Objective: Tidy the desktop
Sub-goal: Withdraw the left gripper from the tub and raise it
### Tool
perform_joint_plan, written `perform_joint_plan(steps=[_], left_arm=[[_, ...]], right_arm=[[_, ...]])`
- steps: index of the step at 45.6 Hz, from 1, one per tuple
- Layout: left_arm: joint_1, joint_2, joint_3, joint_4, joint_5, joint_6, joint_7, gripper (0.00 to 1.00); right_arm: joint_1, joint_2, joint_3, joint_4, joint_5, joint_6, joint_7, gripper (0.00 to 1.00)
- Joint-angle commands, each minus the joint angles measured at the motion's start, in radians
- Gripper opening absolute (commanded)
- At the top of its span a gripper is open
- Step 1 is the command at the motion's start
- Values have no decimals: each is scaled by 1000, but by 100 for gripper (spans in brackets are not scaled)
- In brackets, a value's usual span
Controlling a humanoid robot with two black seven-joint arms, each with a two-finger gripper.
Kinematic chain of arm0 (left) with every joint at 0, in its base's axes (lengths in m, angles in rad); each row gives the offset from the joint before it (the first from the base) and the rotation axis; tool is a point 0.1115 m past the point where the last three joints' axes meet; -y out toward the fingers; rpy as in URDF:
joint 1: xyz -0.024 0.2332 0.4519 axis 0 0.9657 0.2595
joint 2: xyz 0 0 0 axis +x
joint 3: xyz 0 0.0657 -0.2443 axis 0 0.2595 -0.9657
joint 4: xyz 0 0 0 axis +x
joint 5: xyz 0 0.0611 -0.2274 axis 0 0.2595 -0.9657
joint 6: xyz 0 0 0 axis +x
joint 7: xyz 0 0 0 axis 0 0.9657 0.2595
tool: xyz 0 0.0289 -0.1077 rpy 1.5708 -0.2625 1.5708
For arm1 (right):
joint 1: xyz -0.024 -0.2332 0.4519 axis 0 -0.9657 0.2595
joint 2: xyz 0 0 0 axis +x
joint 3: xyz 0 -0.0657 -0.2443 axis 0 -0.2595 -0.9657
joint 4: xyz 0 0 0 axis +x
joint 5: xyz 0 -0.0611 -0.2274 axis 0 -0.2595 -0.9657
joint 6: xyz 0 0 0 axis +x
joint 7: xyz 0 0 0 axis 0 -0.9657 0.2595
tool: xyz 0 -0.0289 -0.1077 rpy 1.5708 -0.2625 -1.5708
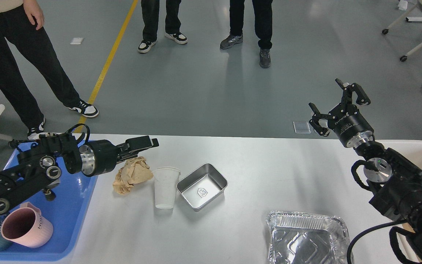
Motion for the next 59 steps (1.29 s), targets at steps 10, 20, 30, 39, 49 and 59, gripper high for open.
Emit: perform_joint_plan(steps=[10, 20, 30, 39, 49, 59], left_arm=[[9, 522, -23, -363, -32, -248, -42, 96], [0, 851, -133, -435, -117, -462, -170, 96], [-2, 1040, -172, -435, -138, -567, -299, 95], [-2, 1054, -170, -435, -140, -567, -312, 95], [-2, 1009, -155, -431, -138, -567, -286, 95], [3, 793, -111, -388, -143, -326, -51, 95]], right_arm=[[-3, 7, 1, 0, -7, 0, 0, 100], [-5, 7, 1, -1, -7, 0, 0, 100], [-2, 6, 1, -1, -13, 0, 0, 100], [-2, 7, 1, -1, -13, 0, 0, 100], [-5, 6, 1, 0, -15, 0, 0, 100], [-8, 7, -1, 0, -15, 0, 0, 100]])
